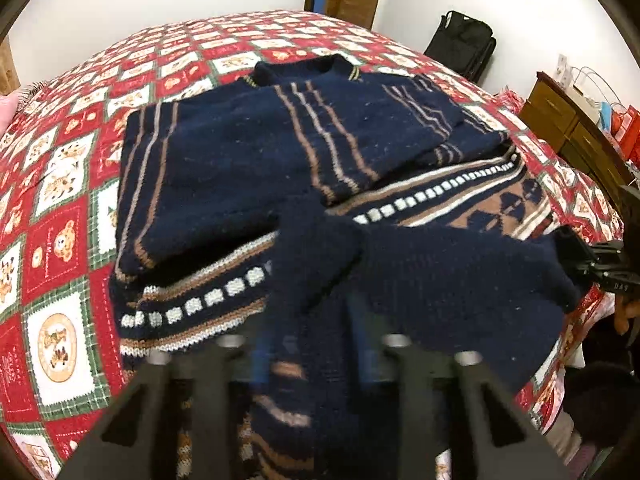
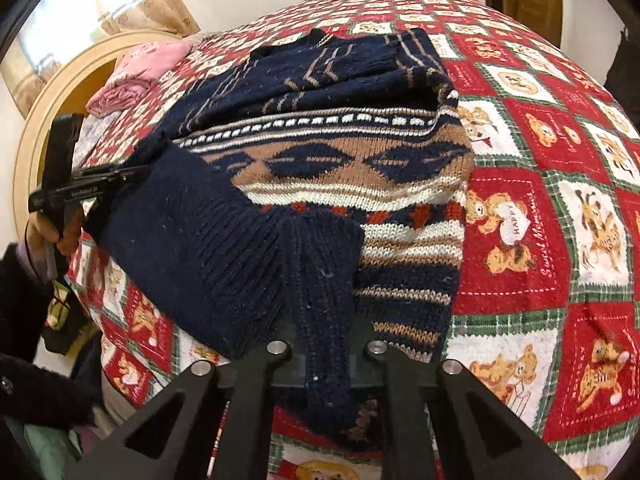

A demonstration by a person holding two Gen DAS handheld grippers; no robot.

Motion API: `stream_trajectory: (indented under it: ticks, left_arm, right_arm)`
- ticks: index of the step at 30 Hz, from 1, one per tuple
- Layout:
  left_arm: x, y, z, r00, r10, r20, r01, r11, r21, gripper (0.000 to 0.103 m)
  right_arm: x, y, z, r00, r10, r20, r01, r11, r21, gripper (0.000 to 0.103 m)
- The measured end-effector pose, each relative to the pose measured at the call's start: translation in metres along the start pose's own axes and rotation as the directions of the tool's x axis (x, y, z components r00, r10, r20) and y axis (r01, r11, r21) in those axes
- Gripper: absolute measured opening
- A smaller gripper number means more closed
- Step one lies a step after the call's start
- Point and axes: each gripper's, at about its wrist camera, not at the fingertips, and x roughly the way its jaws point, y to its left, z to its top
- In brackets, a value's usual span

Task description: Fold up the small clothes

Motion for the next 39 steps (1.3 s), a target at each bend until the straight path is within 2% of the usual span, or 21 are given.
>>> stream_trajectory:
  ticks: [4, 7, 10, 12, 14, 16, 19, 23, 26, 29, 31, 33, 35, 39]
  left_arm:
    - [-0.017, 0.001, -0.005, 0.999, -0.02, 0.038, 0.022, 0.998, -0.054, 0.011]
    - [-0.047, 0.005, -0.004, 0.989, -0.072, 0.132, 0.084, 0.993, -0.087, 0.01]
    - [-0.073, 0.012, 0.013, 0.975, -0.067, 0.213, 0.096, 0.987, -0.129, 0.009]
    - [-0.085, 0.021, 0.026, 0.963, -0.064, 0.262, 0.111, 0.98, -0.168, 0.009]
    - [-0.093, 0.031, 0.042, 0.954, -0.027, 0.3, 0.086, 0.978, -0.187, 0.009]
    - [-0.095, 0.042, 0.056, 0.951, 0.012, 0.309, 0.058, 0.975, -0.214, 0.009]
    - [-0.094, 0.061, 0.078, 0.943, 0.04, 0.331, 0.051, 0.964, -0.26, 0.009]
    - [-0.081, 0.079, 0.112, 0.935, 0.096, 0.341, 0.007, 0.957, -0.289, 0.009]
    - [-0.056, 0.095, 0.129, 0.939, 0.134, 0.317, -0.024, 0.944, -0.328, 0.009]
    - [-0.025, 0.11, 0.133, 0.946, 0.171, 0.274, -0.059, 0.925, -0.375, 0.009]
    - [0.0, 0.121, 0.131, 0.957, 0.181, 0.227, -0.073, 0.907, -0.415, 0.009]
    - [0.025, 0.13, 0.128, 0.968, 0.186, 0.166, -0.096, 0.893, -0.44, 0.009]
    - [0.04, 0.134, 0.124, 0.972, 0.205, 0.119, -0.131, 0.885, -0.448, 0.011]
    - [0.054, 0.143, 0.117, 0.977, 0.202, 0.07, -0.146, 0.868, -0.476, 0.021]
  right_arm:
    - [-0.034, 0.003, 0.011, 0.995, 0.044, 0.092, -0.046, 0.999, 0.012, 0.006]
    - [-0.069, 0.006, 0.033, 0.978, 0.105, 0.18, -0.108, 0.994, 0.005, 0.006]
    - [-0.088, 0.01, 0.061, 0.962, 0.149, 0.229, -0.15, 0.989, -0.015, 0.006]
    - [-0.095, 0.015, 0.087, 0.957, 0.138, 0.256, -0.13, 0.99, -0.045, 0.006]
    - [-0.096, 0.019, 0.112, 0.952, 0.128, 0.277, -0.112, 0.991, -0.073, 0.006]
    - [-0.096, 0.019, 0.139, 0.946, 0.13, 0.297, -0.11, 0.991, -0.082, 0.006]
    - [-0.093, 0.022, 0.177, 0.935, 0.106, 0.339, -0.069, 0.99, -0.119, 0.006]
    - [-0.073, 0.021, 0.231, 0.926, 0.073, 0.372, -0.024, 0.991, -0.133, 0.006]
    - [-0.045, 0.017, 0.261, 0.917, 0.016, 0.399, 0.043, 0.99, -0.138, 0.006]
    - [0.002, 0.004, 0.283, 0.916, -0.043, 0.399, 0.097, 0.989, -0.116, 0.006]
    - [0.033, -0.005, 0.29, 0.919, -0.074, 0.387, 0.122, 0.987, -0.101, 0.006]
    - [0.073, -0.015, 0.292, 0.925, -0.141, 0.353, 0.187, 0.978, -0.097, 0.006]
    - [0.107, -0.023, 0.289, 0.929, -0.205, 0.309, 0.246, 0.964, -0.101, 0.006]
    - [0.147, -0.04, 0.281, 0.948, -0.245, 0.205, 0.264, 0.962, -0.068, 0.006]
